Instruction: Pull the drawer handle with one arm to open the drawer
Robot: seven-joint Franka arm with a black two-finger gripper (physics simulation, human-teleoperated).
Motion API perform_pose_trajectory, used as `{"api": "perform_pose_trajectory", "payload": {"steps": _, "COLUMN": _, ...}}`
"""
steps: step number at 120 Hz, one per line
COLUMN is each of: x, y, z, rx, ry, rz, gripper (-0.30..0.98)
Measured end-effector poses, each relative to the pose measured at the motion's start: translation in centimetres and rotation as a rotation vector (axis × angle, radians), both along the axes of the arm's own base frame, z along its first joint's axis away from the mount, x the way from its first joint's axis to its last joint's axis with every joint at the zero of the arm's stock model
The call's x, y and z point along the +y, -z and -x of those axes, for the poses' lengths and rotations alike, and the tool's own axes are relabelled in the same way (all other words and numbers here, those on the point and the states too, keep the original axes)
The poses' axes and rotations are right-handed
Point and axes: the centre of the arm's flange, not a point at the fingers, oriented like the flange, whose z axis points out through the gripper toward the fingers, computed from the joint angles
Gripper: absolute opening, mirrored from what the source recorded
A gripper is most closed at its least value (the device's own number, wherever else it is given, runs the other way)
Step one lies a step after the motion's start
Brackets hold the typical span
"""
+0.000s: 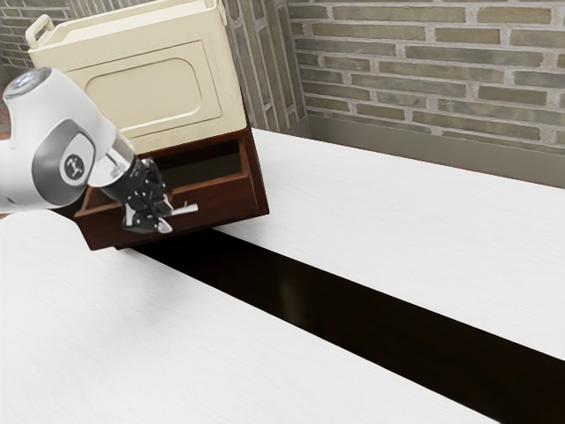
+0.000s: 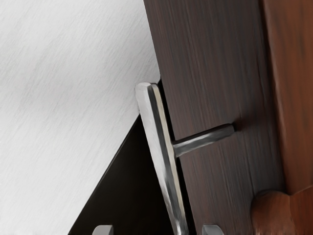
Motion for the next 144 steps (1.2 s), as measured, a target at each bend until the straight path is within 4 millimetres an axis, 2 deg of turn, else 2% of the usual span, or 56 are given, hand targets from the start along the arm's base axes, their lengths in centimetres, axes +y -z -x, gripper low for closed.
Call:
{"api": "perform_pose_trajectory", "payload": {"steps": 68, "x": -2.4, "y": 0.1, "z": 3.6, "rx": -0.001, "ry": -0.001, "rz": 0.005, "gripper": 0.18}}
{"api": "perform_pose_trajectory", "payload": {"steps": 97, "x": -2.4, "y": 0.1, "z": 4.5, "rx": -0.001, "ry": -0.008, "rz": 0.002, "gripper": 0.18}}
{"api": "perform_pose_trajectory", "payload": {"steps": 114, "x": -2.5, "y": -0.6, "z": 4.7, "rx": -0.011, "ry": 0.001, "rz": -0.011, "gripper": 0.26}}
{"api": "perform_pose_trajectory", "payload": {"steps": 123, "x": -2.9, "y": -2.1, "z": 4.7, "rx": -0.034, "ry": 0.014, "rz": -0.031, "gripper": 0.30}}
{"api": "perform_pose_trajectory", "payload": {"steps": 134, "x": -1.7, "y": -5.0, "z": 5.0, "rx": -0.077, "ry": 0.006, "rz": -0.060, "gripper": 0.32}}
{"api": "perform_pose_trajectory", "payload": {"steps": 138, "x": -1.0, "y": -6.6, "z": 5.1, "rx": -0.096, "ry": 0.001, "rz": -0.075, "gripper": 0.33}}
{"api": "perform_pose_trajectory", "payload": {"steps": 144, "x": -0.9, "y": -11.0, "z": 5.1, "rx": -0.135, "ry": 0.015, "rz": -0.113, "gripper": 0.40}}
